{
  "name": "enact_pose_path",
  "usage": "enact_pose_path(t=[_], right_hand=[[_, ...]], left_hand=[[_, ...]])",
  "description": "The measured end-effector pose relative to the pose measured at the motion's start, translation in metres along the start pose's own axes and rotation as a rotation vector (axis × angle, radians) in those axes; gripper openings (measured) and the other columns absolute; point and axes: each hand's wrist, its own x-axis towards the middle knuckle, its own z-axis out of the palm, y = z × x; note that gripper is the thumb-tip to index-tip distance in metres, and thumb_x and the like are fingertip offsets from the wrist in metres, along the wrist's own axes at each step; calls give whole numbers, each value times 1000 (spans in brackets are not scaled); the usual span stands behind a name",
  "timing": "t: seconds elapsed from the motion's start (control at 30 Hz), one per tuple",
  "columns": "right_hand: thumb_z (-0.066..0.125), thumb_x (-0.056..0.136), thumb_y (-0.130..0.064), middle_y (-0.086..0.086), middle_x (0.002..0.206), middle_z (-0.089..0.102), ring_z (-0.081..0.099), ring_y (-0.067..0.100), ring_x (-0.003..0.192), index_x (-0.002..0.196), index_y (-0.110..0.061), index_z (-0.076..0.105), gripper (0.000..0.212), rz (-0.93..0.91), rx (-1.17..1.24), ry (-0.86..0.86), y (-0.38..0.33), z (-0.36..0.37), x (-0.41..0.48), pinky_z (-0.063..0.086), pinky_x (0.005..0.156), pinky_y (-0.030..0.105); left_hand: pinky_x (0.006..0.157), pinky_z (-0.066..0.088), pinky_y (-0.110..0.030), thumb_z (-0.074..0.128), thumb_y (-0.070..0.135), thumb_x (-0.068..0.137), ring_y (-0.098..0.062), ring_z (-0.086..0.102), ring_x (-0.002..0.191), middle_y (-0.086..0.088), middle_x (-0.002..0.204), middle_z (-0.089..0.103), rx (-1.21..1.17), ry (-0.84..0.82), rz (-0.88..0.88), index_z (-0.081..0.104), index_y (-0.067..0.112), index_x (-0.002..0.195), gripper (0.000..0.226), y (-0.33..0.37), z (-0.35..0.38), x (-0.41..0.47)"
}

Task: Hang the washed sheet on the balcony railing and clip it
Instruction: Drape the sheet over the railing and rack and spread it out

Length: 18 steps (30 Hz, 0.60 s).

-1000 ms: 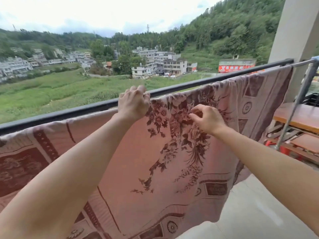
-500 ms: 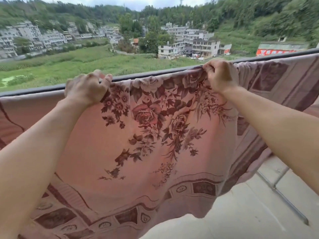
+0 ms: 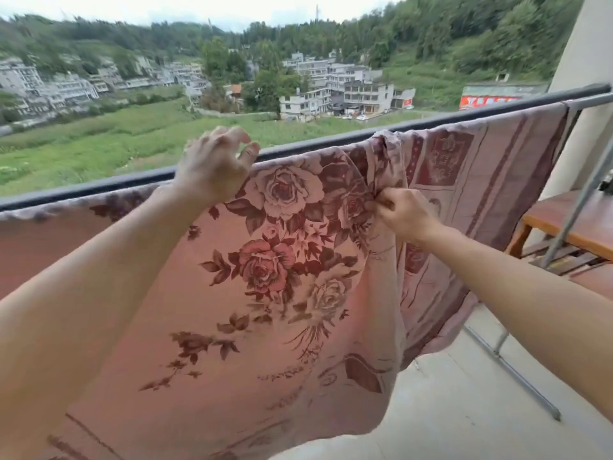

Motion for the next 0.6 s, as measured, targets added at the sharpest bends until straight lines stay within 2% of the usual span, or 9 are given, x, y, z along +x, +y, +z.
enact_pose_path(t=[0.07, 0.13, 0.17, 0.27, 0.33, 0.37, 0.43, 0.53, 0.6], right_hand=[[55, 89, -50, 0, 82, 69, 63, 22, 78, 88, -17, 68, 35, 20, 149, 191, -6, -13, 11, 51, 70, 37], [56, 90, -46, 1, 88, 70, 64, 23, 84, 98, -18, 66, 31, 91, 168, 443, 1, -38, 33, 52, 77, 37], [57, 89, -46, 0, 94, 70, 65, 23, 89, 108, -19, 63, 33, 145, 143, 488, 7, -52, 47, 52, 80, 37], [67, 84, -46, 1, 102, 68, 60, 23, 102, 127, -17, 53, 53, 255, 57, 359, 21, -78, 77, 49, 84, 32], [72, 84, -35, 3, 90, 67, 63, 21, 90, 109, -13, 66, 34, 204, 113, 310, 28, -78, 88, 52, 76, 27], [72, 84, -31, 2, 82, 68, 65, 23, 83, 94, -13, 70, 20, 143, 91, 322, 31, -76, 91, 54, 73, 31], [69, 85, -29, 1, 74, 66, 63, 24, 74, 79, -16, 68, 14, 65, 6, 316, 36, -77, 94, 53, 69, 40], [56, 95, -29, 0, 77, 60, 55, 22, 75, 83, -16, 59, 18, 45, -143, 240, 44, -80, 93, 40, 68, 31], [47, 98, -29, 6, 88, 62, 56, 27, 81, 90, -12, 57, 22, 79, -253, 264, 62, -85, 93, 38, 69, 33]], left_hand=[[77, 41, -36, 34, 44, 100, -24, 54, 99, -12, 124, 57, -34, -50, 30, 52, 15, 124, 41, 30, 18, 20], [71, 40, -34, 33, 43, 101, -20, 53, 90, -10, 118, 60, -35, -82, 23, 51, 16, 123, 39, 46, 32, 40], [69, 41, -34, 33, 43, 101, -21, 54, 88, -10, 113, 61, -26, -99, 17, 51, 16, 122, 38, 51, 37, 50], [68, 42, -35, 33, 46, 101, -24, 56, 86, -8, 103, 62, 3, -155, 23, 53, 16, 116, 39, 69, 50, 79], [66, 41, -35, 31, 48, 100, -22, 56, 82, -6, 99, 61, -6, -209, 52, 55, 15, 111, 42, 83, 60, 97], [65, 41, -35, 30, 48, 101, -22, 55, 81, -6, 98, 61, -26, -244, 67, 55, 14, 108, 43, 90, 65, 104], [71, 45, -34, 28, 49, 101, -21, 55, 82, -9, 102, 61, -82, -347, 89, 58, 11, 107, 48, 104, 75, 114], [79, 39, -32, 25, 52, 100, -20, 53, 87, -12, 115, 58, -180, -475, 66, 61, 11, 117, 57, 109, 85, 124], [88, 38, -33, 24, 56, 99, -25, 54, 106, -11, 127, 57, -193, -500, 50, 60, 14, 123, 60, 105, 92, 131]])
